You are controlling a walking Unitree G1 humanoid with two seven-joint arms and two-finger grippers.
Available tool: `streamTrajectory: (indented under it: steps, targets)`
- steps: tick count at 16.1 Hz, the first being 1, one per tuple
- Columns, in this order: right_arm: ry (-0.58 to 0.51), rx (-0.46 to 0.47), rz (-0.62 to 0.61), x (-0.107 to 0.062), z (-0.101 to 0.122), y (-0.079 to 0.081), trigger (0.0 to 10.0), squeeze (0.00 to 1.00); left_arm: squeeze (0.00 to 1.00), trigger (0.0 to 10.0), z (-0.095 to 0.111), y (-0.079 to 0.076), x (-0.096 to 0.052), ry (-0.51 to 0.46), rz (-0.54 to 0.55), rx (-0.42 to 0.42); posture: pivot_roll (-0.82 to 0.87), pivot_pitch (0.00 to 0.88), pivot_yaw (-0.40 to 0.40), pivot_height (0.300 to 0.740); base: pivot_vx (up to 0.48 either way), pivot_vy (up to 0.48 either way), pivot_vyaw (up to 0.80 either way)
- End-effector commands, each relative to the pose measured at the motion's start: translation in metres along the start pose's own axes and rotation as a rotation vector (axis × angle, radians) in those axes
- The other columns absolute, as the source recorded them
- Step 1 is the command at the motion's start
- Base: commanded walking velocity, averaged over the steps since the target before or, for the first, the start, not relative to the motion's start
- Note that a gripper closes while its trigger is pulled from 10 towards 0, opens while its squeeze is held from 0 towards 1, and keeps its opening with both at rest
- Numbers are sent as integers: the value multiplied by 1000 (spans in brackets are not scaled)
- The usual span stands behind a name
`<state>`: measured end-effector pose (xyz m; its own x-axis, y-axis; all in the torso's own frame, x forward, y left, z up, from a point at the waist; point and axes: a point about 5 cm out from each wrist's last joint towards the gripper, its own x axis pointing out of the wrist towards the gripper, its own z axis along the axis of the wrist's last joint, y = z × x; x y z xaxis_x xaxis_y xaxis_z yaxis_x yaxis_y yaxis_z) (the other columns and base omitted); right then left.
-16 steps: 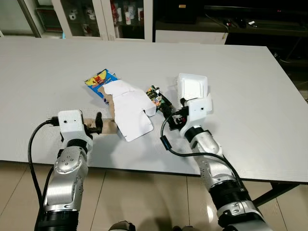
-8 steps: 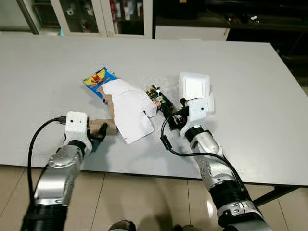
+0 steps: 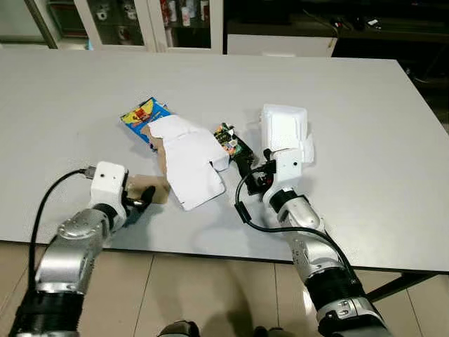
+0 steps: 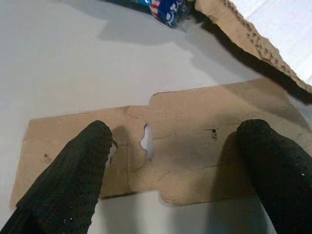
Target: Picking trash to rubbish bin
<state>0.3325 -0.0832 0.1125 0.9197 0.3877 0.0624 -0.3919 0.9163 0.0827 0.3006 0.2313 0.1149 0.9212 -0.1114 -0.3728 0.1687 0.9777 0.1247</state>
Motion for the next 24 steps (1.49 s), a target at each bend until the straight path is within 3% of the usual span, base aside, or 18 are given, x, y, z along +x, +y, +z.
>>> streamTrajectory:
  steps: [1, 4, 9, 10, 11, 24]
  targets:
    - [-8, 2, 4, -1, 3, 0, 10000, 0, 0, 10000, 0, 2, 1, 15, -21, 11, 7, 125, 51, 740, 0, 0, 0]
    - [-7, 3, 6, -1, 3, 1, 10000, 0, 0, 10000, -5, 7, 2, 73, -80, 12, 3, 127, 52, 740, 0, 0, 0]
    - [0, 1, 9, -3, 2, 2, 10000, 0, 0, 10000, -31, -6, -6, 208, -233, 26, 2, 132, 50, 740, 0, 0, 0]
    - [0, 0, 9, -3, 2, 2, 10000, 0, 0, 4275, -34, -7, -6, 205, -244, 20, 0, 134, 49, 740, 0, 0, 0]
    - [1, 0, 9, -3, 2, 2, 10000, 0, 0, 0, -36, -8, -8, 204, -258, 14, 0, 134, 49, 740, 0, 0, 0]
    - [13, -1, 5, -5, 0, 0, 10000, 0, 0, 0, -36, -11, -10, 183, -298, -16, -2, 139, 49, 740, 0, 0, 0]
